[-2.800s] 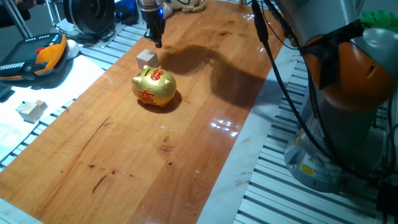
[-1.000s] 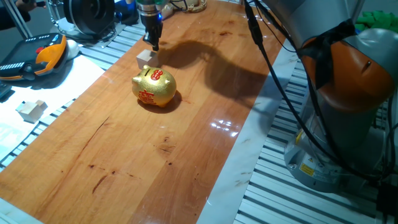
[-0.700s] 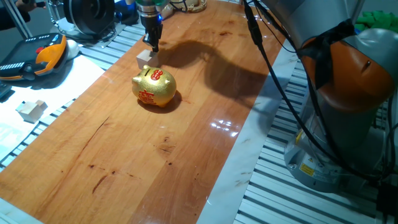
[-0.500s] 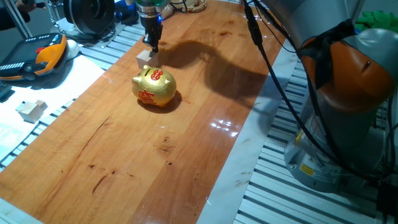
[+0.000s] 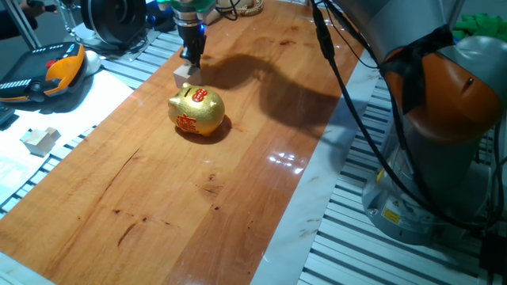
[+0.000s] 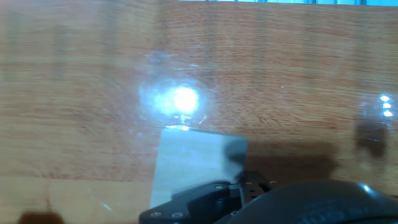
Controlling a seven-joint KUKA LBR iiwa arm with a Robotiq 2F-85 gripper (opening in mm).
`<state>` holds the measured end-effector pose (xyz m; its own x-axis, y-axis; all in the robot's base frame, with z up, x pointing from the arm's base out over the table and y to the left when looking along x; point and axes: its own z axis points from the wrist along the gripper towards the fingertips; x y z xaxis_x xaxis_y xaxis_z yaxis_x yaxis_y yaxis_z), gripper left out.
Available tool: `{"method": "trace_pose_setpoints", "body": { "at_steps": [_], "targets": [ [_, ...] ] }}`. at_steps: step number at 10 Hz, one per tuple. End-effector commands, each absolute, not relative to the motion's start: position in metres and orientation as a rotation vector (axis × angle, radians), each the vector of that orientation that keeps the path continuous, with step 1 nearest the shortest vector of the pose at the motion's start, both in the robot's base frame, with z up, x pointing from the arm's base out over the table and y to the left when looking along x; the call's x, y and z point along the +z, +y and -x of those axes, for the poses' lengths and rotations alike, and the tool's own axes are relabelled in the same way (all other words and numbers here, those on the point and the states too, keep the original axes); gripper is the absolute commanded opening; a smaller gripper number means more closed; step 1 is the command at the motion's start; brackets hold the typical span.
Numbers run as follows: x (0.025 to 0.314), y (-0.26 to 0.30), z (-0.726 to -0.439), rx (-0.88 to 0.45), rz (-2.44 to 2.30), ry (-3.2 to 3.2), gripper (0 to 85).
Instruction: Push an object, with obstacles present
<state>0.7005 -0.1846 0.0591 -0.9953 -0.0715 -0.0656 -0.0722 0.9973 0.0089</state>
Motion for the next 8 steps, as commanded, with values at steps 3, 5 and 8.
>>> {"method": "trace_pose_setpoints", "body": {
  "at_steps": [3,5,8],
  "targets": [
    [0.060,-0.178,-0.701,0.028,0.090,3.075,0.0],
    [0.060,-0.172,-0.701,0.029,0.075,3.077,0.0],
    [0.061,-0.166,-0.702,0.027,0.059,3.079,0.0]
  ]
}}
